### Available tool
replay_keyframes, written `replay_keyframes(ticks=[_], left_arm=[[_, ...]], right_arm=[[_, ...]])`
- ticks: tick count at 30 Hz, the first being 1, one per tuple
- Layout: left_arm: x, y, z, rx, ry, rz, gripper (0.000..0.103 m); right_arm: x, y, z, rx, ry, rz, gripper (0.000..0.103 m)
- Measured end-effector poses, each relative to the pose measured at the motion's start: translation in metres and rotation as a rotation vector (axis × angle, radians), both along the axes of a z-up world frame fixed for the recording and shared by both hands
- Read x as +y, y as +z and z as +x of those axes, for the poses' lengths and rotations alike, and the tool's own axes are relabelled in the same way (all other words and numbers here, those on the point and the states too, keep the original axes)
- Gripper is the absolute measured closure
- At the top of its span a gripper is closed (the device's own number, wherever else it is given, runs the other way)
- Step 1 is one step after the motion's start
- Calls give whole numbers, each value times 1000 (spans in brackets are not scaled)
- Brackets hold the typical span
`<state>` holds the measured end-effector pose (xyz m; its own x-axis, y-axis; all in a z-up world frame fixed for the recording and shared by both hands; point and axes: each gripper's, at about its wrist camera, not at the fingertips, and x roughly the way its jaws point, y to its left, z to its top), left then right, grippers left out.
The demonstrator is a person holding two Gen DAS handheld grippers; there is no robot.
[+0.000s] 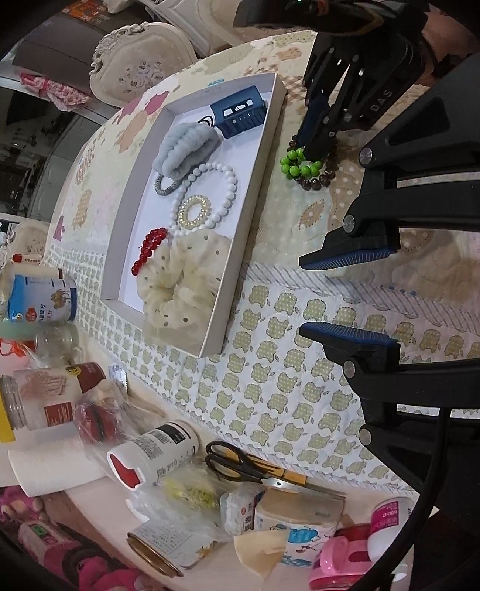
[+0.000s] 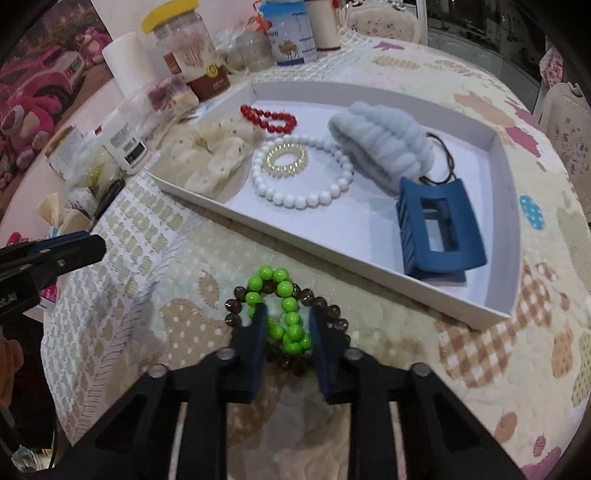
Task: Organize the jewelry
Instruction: 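Grasp the green bead bracelet with the right gripper and lift it, then grasp the brown wooden bead bracelet with the left gripper while the right holds the green bracelet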
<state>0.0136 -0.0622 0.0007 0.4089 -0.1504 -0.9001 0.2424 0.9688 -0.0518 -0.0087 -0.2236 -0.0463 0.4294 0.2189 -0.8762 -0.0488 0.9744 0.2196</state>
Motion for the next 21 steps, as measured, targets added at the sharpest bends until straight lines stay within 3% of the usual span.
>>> replay_keyframes(ticks=[1, 5, 13, 21], left_arm=[[-1, -1, 0, 3, -4, 2, 84], [-6, -4, 2, 17, -23, -9, 84], [-32, -14, 3, 73, -103, -55, 84], [-77, -36, 2, 151, -216, -77, 84]], right_arm=[[-1, 0, 1, -9, 6, 25, 94], [-3, 8, -1, -26, 10, 53, 94], [-39, 75, -28, -191, -73, 174, 94], [-75, 97, -54, -240, -159, 171, 94]])
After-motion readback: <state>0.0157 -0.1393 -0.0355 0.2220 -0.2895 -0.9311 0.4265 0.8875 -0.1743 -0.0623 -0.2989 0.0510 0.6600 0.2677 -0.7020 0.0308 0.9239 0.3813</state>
